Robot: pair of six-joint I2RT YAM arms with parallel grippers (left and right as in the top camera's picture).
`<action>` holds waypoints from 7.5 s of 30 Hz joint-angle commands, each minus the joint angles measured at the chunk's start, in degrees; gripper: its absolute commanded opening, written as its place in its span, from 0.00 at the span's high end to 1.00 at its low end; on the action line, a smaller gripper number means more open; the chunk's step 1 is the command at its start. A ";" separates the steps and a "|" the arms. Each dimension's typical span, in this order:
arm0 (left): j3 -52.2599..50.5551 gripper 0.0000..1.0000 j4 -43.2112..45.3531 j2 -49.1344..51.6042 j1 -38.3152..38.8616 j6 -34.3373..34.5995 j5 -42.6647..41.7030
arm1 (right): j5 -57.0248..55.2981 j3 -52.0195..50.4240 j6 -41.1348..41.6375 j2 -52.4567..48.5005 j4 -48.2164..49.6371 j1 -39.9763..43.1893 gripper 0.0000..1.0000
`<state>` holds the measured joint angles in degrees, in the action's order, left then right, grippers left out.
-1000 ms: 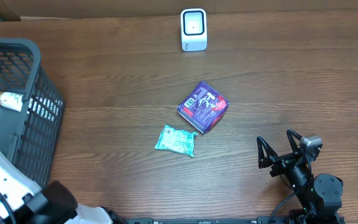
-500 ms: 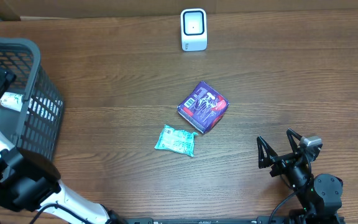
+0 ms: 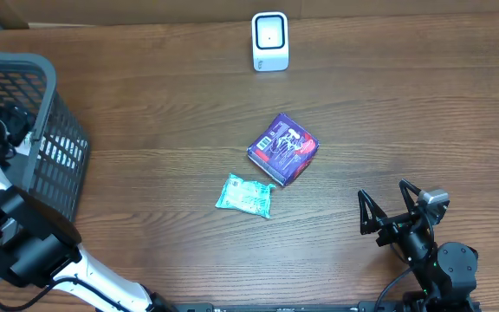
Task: Scan the item barcode
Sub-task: 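Grasp the white Pantene bottle with the left gripper, then carry the white bottle out and lay it left of the packs, then move the left gripper back into the basket toward the yellow bag, then grasp the yellow Pokka green tea pouch in the basket with left gripper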
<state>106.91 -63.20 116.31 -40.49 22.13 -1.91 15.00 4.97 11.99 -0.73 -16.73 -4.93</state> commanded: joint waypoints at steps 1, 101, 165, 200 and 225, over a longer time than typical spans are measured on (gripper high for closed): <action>-3.58 0.07 3.04 0.55 -0.04 -0.70 0.35 | 0.09 0.66 -0.07 0.55 -1.42 -0.26 0.00; -34.71 0.87 16.74 -7.63 55.52 -14.91 -2.58 | 0.09 0.66 -0.07 0.55 -1.40 -0.26 0.00; -3.63 0.13 -13.94 -19.61 1.40 7.67 28.00 | 0.09 0.66 -0.07 0.55 -1.42 -0.26 0.00; -34.12 0.10 23.41 -15.26 -16.24 -10.34 29.73 | 0.09 0.66 -0.07 0.55 -1.42 -0.26 0.00; -34.32 0.42 29.86 -10.05 -18.73 -10.36 32.54 | 0.09 0.66 -0.07 0.55 -1.42 -0.26 0.00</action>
<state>72.55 -33.87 106.17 -58.65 12.56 29.41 15.00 4.97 11.97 -0.73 -16.75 -4.93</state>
